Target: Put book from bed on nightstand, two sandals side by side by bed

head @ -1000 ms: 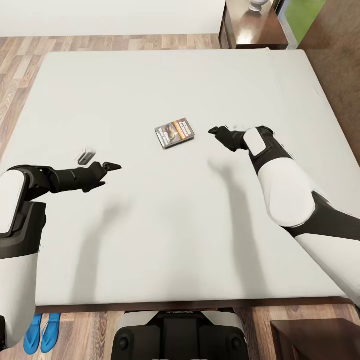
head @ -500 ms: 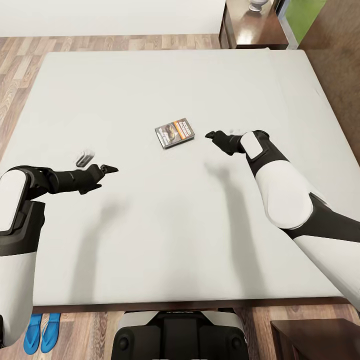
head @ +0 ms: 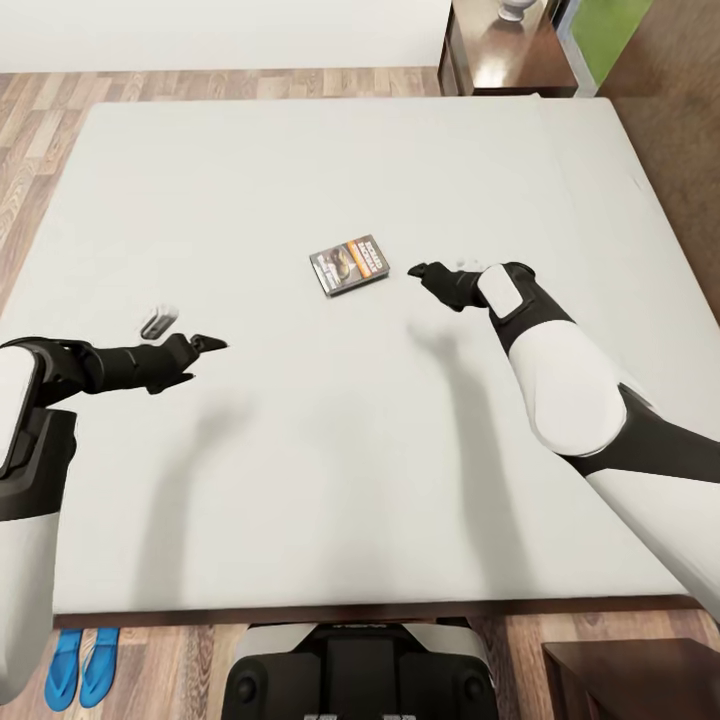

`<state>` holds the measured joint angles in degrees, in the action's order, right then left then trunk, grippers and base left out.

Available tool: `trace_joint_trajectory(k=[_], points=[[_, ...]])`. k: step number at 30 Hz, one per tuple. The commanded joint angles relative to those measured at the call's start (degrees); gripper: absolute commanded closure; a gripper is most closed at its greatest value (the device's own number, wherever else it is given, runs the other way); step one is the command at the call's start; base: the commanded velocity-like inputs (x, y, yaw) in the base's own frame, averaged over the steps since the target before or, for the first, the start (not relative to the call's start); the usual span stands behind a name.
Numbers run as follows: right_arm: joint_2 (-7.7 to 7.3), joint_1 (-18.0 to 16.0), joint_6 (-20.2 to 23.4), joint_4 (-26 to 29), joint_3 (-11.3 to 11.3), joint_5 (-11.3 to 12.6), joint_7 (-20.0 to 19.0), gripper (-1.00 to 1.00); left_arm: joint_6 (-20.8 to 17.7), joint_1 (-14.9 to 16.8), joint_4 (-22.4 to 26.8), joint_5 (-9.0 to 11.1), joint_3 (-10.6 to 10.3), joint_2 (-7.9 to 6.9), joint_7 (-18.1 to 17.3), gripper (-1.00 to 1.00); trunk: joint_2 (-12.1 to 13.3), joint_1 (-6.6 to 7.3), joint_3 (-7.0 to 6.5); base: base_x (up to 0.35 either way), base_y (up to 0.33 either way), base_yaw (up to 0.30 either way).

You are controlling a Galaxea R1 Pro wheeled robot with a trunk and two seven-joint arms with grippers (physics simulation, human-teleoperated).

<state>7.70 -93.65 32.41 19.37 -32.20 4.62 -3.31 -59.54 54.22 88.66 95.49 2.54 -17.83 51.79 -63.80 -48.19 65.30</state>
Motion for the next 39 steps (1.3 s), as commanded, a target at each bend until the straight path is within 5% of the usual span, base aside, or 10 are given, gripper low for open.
trace_joint_trajectory(k=[1, 10, 17, 18, 19, 25, 29, 39], points=[[0.01, 0.0, 0.2, 0.2, -0.2, 0.4, -0.2, -1.0, -0.2, -0.3, 0.4, 0.9, 0.4, -0.33, 0.7, -1.0, -0.4, -0.23, 0.21, 0.0, 0.0, 0.0], [0.01, -0.8, -0.2, 0.1, -0.8, 0.5, -1.4, -1.0, -0.1, -0.4, 3.3, 3.6, 3.3, -1.34, 2.1, -1.0, -4.1, -2.21, 1.83, 0.0, 0.0, 0.0], [0.12, -1.4, -1.2, 1.6, -0.9, 0.5, -2.8, -1.0, 1.5, 5.4, 3.6, 10.8, 3.6, -1.59, 10.3, -1.0, -6.9, -3.74, 3.09, 0.0, 0.0, 0.0], [0.12, -1.5, -2.4, 4.4, -0.8, 0.5, -6.9, -1.0, 3.5, 9.7, 3.6, 15.1, 3.4, -1.76, 15.7, -1.0, -7.3, -3.96, 3.27, 0.0, 0.0, 0.0], [0.1, -1.7, -2.6, 5.3, -0.7, 0.5, -7.8, -1.0, 3.9, 11.1, 3.6, 16.3, 3.4, -1.81, 17.4, -1.0, -7.7, -4.18, 3.44, 0.0, 0.0, 0.0], [0.29, -2.6, -3.9, 6.1, -0.7, 0.2, -8.3, -1.0, 4.5, 15.1, 3.6, 18.1, 3.3, -2.01, 20.5, -1.0, -10.1, -5.5, 4.52, 0.0, 0.0, 0.0], [1.17, -3.7, -8.8, 6.2, -0.6, 0.1, -5.4, -1.0, 5.0, 17.2, 3.5, 18.7, 3.3, -2.32, 21.5, -1.0, -11.7, -6.38, 5.24, 0.0, 0.0, 0.0], [2.22, -5.6, -11.2, 5.5, -0.5, 0.3, -3.4, -1.0, 5.8, 18.4, 2.8, 18.8, 3.1, -4.32, 21.8, -1.0, -15.7, -8.58, 7.56, 0.0, 0.0, 0.0]])
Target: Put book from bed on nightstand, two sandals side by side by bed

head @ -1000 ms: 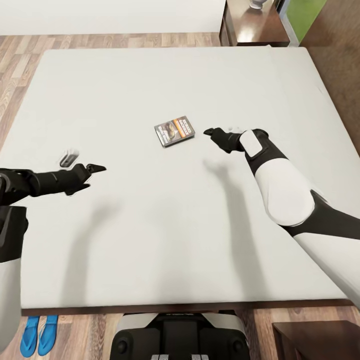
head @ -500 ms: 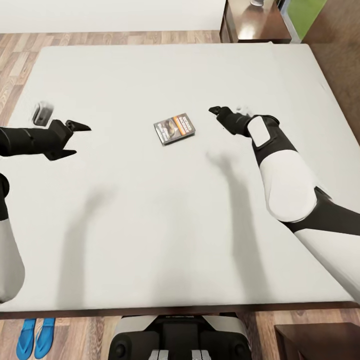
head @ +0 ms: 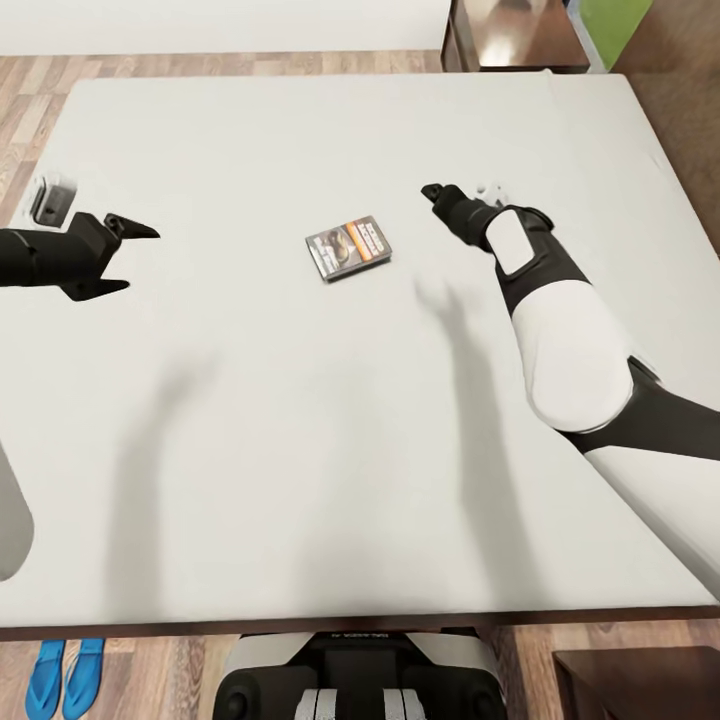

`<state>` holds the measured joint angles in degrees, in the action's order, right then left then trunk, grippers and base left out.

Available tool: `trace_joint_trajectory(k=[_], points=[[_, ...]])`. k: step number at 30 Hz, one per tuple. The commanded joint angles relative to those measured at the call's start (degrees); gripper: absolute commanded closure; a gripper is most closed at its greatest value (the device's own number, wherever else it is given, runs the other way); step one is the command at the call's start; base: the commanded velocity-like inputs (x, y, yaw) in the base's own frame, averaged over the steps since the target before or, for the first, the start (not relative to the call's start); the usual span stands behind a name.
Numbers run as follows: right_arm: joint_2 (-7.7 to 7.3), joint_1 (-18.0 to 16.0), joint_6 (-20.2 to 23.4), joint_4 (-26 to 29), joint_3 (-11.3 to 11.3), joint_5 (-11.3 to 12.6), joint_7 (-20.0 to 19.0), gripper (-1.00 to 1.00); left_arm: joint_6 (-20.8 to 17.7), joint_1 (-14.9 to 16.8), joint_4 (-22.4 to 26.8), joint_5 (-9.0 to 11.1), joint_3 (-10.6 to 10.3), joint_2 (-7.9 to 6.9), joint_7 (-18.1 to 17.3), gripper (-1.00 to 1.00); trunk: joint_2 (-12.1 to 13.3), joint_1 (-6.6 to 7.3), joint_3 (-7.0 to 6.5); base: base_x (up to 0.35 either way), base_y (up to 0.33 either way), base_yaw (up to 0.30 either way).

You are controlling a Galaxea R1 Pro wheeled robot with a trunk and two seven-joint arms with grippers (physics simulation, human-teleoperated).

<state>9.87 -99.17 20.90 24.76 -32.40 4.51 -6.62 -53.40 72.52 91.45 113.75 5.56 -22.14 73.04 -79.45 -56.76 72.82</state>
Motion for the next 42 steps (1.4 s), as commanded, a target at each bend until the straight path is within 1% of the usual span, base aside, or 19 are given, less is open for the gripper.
trace_joint_trajectory(k=[1, 5, 8, 14, 20, 23, 26, 28, 29, 30, 35, 39, 42], points=[[0.09, -0.4, 0.3, -0.1, -0.3, 0.4, 0.0, -1.0, -0.4, 0.2, 0.0, 0.5, 0.0, -0.09, 0.6, -1.0, -0.4, -0.22, 0.3, 0.0, 0.0, 0.0], [0.13, -1.3, 0.0, -0.8, -0.3, 0.4, 0.1, -1.0, -0.3, 1.0, -0.2, 0.6, -1.3, -0.31, 0.6, -1.0, -2.0, -1.1, 1.35, 0.0, 0.0, 0.0], [0.12, -1.9, -0.2, -1.0, -0.2, 0.4, 0.1, -1.0, -0.2, 1.3, -0.2, 0.6, -1.9, -0.14, 0.6, -1.0, -3.2, -1.76, 2.15, 0.0, 0.0, 0.0], [-0.06, -3.1, 0.0, -1.2, -0.3, 0.4, 0.1, -1.0, -0.2, 2.3, -0.6, 0.5, -2.4, 0.02, 0.6, -1.0, -5.6, -3.08, 3.76, 0.0, 0.0, 0.0], [-0.11, -3.7, 0.3, -1.3, -0.3, 0.4, 0.1, -1.0, -0.1, 2.9, -1.1, 0.5, -4.0, -0.21, 0.6, -1.0, -8.1, -4.4, 5.37, 0.0, 0.0, 0.0], [-0.15, -4.1, 0.4, -1.5, -0.3, 0.4, 0.1, -1.0, -0.1, 3.1, -1.2, 0.5, -4.3, -0.2, 0.6, -1.0, -8.1, -4.4, 5.64, 0.0, 0.0, 0.0], [-0.19, -5.4, 0.3, -3.0, -0.3, 0.3, 0.1, -1.0, -0.2, 4.1, -1.1, 0.2, -4.5, -0.06, 0.6, -1.0, -8.1, -4.4, 5.91, 0.0, 0.0, 0.0], [-0.22, -6.8, 0.1, -4.9, -0.3, 0.3, 0.1, -1.0, -0.2, 5.4, -0.9, 0.1, -4.6, -0.01, 0.9, -1.0, -8.1, -4.4, 6.09, 0.0, 0.0, 0.0], [-0.28, -8.5, 0.0, -7.1, -0.3, 0.2, 0.2, -1.0, -0.2, 7.2, -0.8, 0.1, -4.7, 0.02, 1.6, -1.0, -8.1, -4.4, 6.18, 0.0, 0.0, 0.0], [-0.3, -9.3, -0.1, -8.2, -0.3, 0.2, 0.2, -1.0, -0.2, 8.1, -0.7, 0.1, -4.8, 0.05, 2.0, -1.0, -8.1, -4.4, 6.27, 0.0, 0.0, 0.0], [-0.26, -12.1, -0.4, -11.2, -0.3, 0.0, 1.0, -1.0, -0.1, 12.0, -1.1, 0.2, -5.0, 0.29, 2.9, -1.0, -8.1, -4.4, 6.71, 0.0, 0.0, 0.0], [-0.15, -12.9, -0.4, -12.1, -0.4, 0.0, 1.4, -1.0, 1.0, 13.5, -1.3, 0.3, -5.1, 0.34, 3.2, -1.0, -8.1, -4.4, 7.07, 0.0, 0.0, 0.0], [-0.1, -13.2, -0.5, -12.5, -0.4, 0.2, 1.5, -1.0, 2.8, 14.0, -1.3, 0.5, -5.0, 0.22, 3.1, -1.0, -8.1, -4.4, 7.34, 0.0, 0.0, 0.0]])
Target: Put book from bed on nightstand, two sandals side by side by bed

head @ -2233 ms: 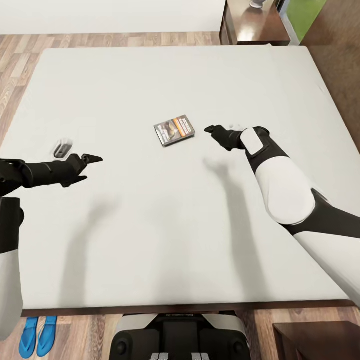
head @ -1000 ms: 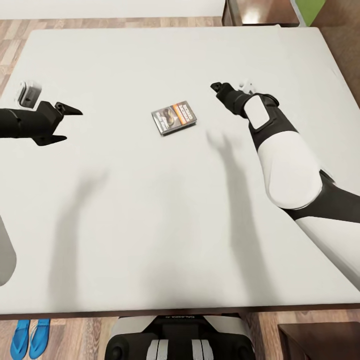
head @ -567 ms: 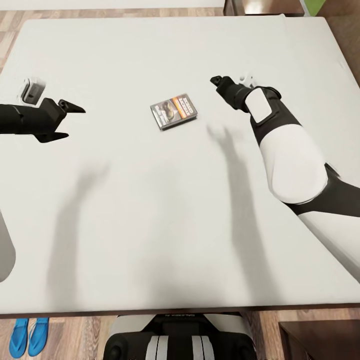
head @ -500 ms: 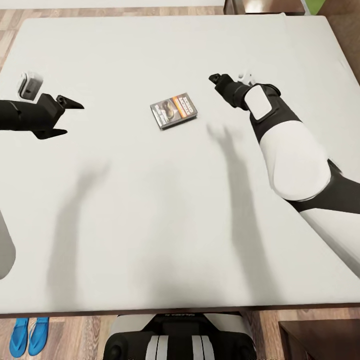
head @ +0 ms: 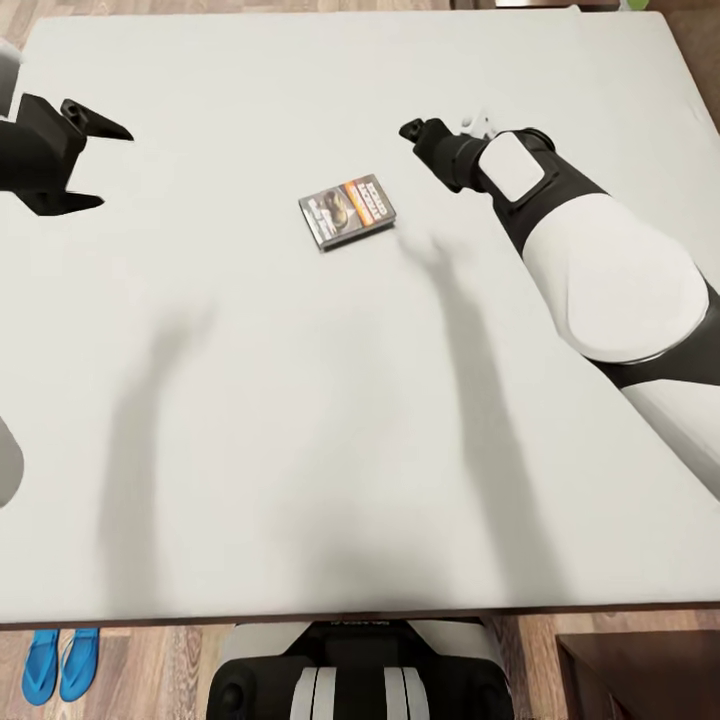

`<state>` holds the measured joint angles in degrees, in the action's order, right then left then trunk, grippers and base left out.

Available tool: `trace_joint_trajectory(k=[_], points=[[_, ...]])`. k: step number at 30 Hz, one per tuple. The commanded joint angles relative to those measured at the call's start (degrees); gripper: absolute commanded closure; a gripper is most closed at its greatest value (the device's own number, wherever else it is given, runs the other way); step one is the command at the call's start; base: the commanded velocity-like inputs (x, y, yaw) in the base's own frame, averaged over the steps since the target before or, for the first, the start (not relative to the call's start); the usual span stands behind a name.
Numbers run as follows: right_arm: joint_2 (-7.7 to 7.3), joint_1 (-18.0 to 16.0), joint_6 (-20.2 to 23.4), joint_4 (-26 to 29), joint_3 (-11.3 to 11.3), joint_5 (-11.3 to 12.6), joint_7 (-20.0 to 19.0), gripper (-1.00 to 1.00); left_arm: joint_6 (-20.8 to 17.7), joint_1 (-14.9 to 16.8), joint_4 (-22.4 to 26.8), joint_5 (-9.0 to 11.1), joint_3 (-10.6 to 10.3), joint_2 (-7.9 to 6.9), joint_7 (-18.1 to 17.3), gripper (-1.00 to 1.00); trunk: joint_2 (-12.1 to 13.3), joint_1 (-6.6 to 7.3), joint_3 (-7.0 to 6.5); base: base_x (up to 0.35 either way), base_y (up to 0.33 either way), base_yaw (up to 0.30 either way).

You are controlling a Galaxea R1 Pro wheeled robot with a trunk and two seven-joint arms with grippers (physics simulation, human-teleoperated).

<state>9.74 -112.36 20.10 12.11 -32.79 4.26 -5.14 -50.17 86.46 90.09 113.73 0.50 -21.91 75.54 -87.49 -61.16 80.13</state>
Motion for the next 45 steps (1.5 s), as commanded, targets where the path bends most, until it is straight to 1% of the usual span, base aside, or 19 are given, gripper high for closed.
trace_joint_trajectory(k=[1, 4, 5, 7, 10, 12, 16, 20, 28, 36, 45], points=[[0.02, -0.1, 0.3, -0.1, -0.1, 0.5, -0.1, -1.0, 0.2, 0.2, 0.0, 0.6, 0.0, 0.02, 0.4, -1.0, 0.0, 0.0, 0.12, 0.0, 0.0, 0.0], [0.07, 0.0, 0.4, -0.2, -0.1, 0.6, -0.3, -1.0, 0.7, 0.3, 0.0, 1.6, -0.1, 0.04, 0.0, -1.0, 0.0, 0.0, 0.38, 0.0, 0.0, 0.0], [0.11, 0.0, 0.4, -0.3, -0.1, 0.6, -0.5, -1.0, 0.9, 0.4, 0.0, 2.6, -0.1, -0.02, -0.2, -1.0, 0.0, 0.0, 0.47, 0.0, 0.0, 0.0], [0.14, 0.1, 0.4, -0.4, -0.1, 0.6, -1.0, -1.0, 1.1, 0.4, 0.0, 3.4, -0.1, -0.14, -0.4, -1.0, 0.0, 0.0, 0.65, 0.0, 0.0, 0.0], [0.17, 0.2, 0.4, -0.4, -0.1, 0.6, -2.5, -1.0, 1.2, 0.3, 0.0, 4.1, -0.1, -0.32, -0.6, -1.0, 0.0, 0.0, 0.92, 0.0, 0.0, 0.0], [0.21, 0.2, 0.4, -0.5, 0.0, 0.6, -3.5, -1.0, 2.0, 0.2, 0.0, 4.6, -0.1, -0.41, -0.6, -1.0, 0.0, 0.0, 1.1, 0.0, 0.0, 0.0], [0.26, 0.0, 0.4, -0.5, 0.1, 0.2, -3.8, -1.0, 3.8, 0.1, 0.1, 4.8, -0.1, -0.48, -0.3, -1.0, 0.0, 0.0, 1.46, 0.0, 0.0, 0.0], [0.26, -0.5, 0.4, -0.6, 0.2, -0.1, -3.0, -1.0, 4.7, -0.4, 0.2, 4.9, -0.1, -0.43, -0.2, -1.0, 0.0, 0.0, 1.81, 0.0, 0.0, 0.0], [0.26, -2.5, 0.4, -0.5, 0.1, -0.1, -2.8, -1.0, 5.0, -0.8, 1.0, 4.9, -0.1, -0.49, 0.2, -1.0, 0.0, 0.0, 2.53, 0.0, 0.0, 0.0], [0.26, -2.9, 0.4, -0.5, 0.1, -0.1, -3.2, -1.0, 5.1, -2.0, 1.7, 4.9, -0.1, -0.57, 0.6, -1.0, 0.0, 0.0, 3.24, 0.0, 0.0, 0.0], [0.26, -3.0, 0.4, -0.5, 0.2, -0.1, -3.3, -1.0, 5.4, -2.2, 1.9, 4.9, 0.1, -0.55, 0.9, -1.0, 0.0, 0.0, 4.05, 0.0, 0.0, 0.0]])
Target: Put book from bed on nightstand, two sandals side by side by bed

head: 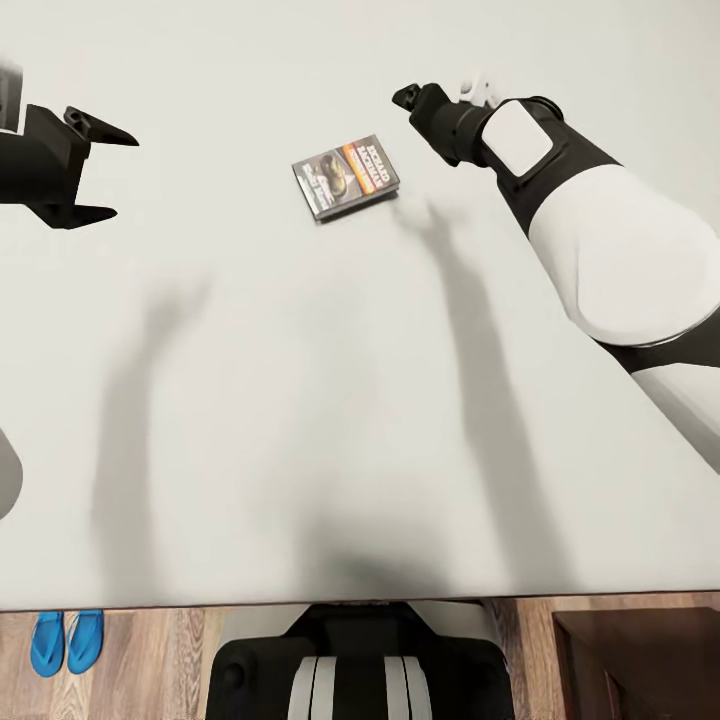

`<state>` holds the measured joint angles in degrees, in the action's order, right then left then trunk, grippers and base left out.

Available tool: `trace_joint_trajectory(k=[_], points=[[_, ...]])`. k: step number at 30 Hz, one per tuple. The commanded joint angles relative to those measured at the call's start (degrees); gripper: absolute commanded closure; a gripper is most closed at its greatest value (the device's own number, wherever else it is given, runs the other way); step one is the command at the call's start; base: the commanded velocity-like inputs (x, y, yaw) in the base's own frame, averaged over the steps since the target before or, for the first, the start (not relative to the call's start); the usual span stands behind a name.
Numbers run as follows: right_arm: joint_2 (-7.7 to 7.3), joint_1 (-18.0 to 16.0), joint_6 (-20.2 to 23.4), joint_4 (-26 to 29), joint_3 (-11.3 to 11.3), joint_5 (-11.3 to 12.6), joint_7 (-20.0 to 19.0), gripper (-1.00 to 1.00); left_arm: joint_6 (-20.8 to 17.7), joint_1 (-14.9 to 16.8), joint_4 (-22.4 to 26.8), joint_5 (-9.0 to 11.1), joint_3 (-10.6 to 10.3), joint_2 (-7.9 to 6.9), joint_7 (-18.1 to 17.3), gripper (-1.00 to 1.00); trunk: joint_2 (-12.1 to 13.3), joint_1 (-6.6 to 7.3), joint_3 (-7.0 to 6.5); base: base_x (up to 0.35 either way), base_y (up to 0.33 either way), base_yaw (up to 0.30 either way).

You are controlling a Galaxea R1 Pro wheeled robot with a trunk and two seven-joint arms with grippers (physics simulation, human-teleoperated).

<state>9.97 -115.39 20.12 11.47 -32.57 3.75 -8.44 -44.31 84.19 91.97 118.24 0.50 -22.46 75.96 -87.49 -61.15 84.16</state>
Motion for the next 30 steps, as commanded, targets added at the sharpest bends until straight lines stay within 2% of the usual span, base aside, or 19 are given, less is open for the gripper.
trace_joint_trajectory(k=[1, 4, 10, 12, 16, 21, 22, 30], points=[[0.02, 0.0, 0.4, 0.1, -0.1, 0.4, 0.0, -1.0, -0.4, 0.0, 0.0, 0.4, 0.1, 0.0, 0.5, -1.0, 0.0, 0.0, 0.11, 0.0, 0.0, 0.0], [0.02, 0.0, 0.3, 0.2, -0.1, 0.4, 0.0, -1.0, 0.2, 0.1, 0.1, 0.5, 0.2, -0.01, 0.8, -1.0, 0.0, 0.0, 0.38, 0.0, 0.0, 0.0], [0.02, 0.0, 0.3, 0.6, 0.0, 0.5, -0.1, -1.0, 2.6, 0.6, 0.2, 3.2, 0.2, -0.14, 1.5, -1.0, 0.0, 0.0, 0.92, 0.0, 0.0, 0.0], [0.02, -0.4, 0.4, 0.7, -0.1, 0.6, -0.1, -1.0, 3.1, 0.7, 0.2, 4.2, 0.1, -0.09, 1.6, -1.0, -0.8, -0.44, 1.45, 0.0, 0.0, 0.0], [0.02, -0.9, 0.5, 0.8, -0.1, 0.7, -0.1, -1.0, 3.0, 1.1, 0.2, 4.7, -0.2, -0.43, 1.4, -1.0, -2.4, -1.32, 2.53, 0.0, 0.0, 0.0], [0.02, -1.8, 0.6, 0.8, -0.2, 0.8, -0.1, -1.0, 3.0, 3.0, 0.2, 5.0, -1.1, -1.21, 1.4, -1.0, -4.4, -2.41, 3.87, 0.0, 0.0, 0.0], [0.02, -2.0, 0.8, 0.8, -0.2, 0.8, -0.1, -1.0, 3.0, 3.7, 0.2, 5.1, -2.0, -1.41, 1.3, -1.0, -4.4, -2.41, 3.96, 0.0, 0.0, 0.0], [0.02, -2.1, 0.9, 0.8, -0.3, 0.8, -0.7, -1.0, 3.0, 4.3, 0.2, 5.1, -3.4, -1.52, 1.5, -1.0, -4.4, -2.41, 4.68, 0.0, 0.0, 0.0]])
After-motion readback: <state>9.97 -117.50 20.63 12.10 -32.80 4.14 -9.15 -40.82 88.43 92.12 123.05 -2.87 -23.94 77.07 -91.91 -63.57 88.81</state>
